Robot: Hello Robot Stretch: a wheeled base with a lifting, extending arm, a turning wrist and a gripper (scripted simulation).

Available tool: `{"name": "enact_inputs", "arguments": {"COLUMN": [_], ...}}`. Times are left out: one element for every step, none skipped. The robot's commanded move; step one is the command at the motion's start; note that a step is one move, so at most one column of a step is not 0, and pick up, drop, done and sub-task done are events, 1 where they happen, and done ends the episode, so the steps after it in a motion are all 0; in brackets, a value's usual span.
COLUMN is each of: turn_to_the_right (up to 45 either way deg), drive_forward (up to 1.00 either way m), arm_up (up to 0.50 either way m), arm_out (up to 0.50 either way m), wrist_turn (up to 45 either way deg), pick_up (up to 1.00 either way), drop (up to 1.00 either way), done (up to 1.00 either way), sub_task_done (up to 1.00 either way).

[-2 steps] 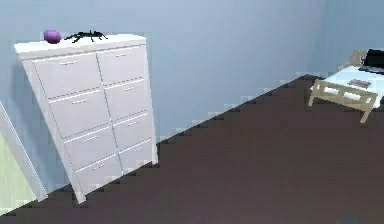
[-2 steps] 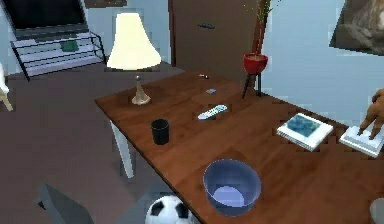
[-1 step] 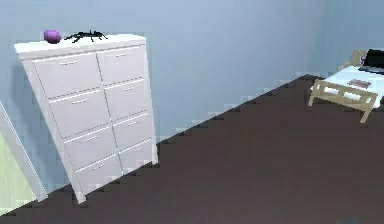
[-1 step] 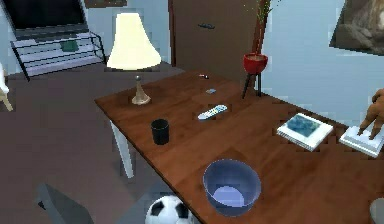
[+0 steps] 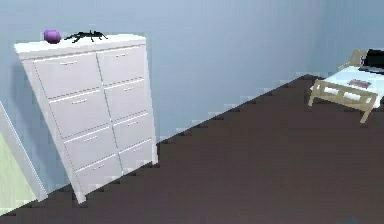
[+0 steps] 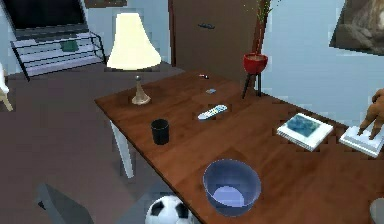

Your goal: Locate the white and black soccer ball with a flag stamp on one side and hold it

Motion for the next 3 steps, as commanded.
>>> {"name": "enact_inputs", "arguments": {"turn_to_the_right": [0.0,0.0,0.0], "drive_forward": [0.0,0.0,0.0], "arm_up": [0.0,0.0,0.0], "arm_out": [0.1,0.0,0.0], "wrist_turn": [0.0,45.0,45.0], "pick_up": [0.0,0.0,0.0], "drop": [0.0,0.0,0.0], "done": [0.0,0.0,0.0], "sub_task_done": [0.0,0.0,0.0]}}
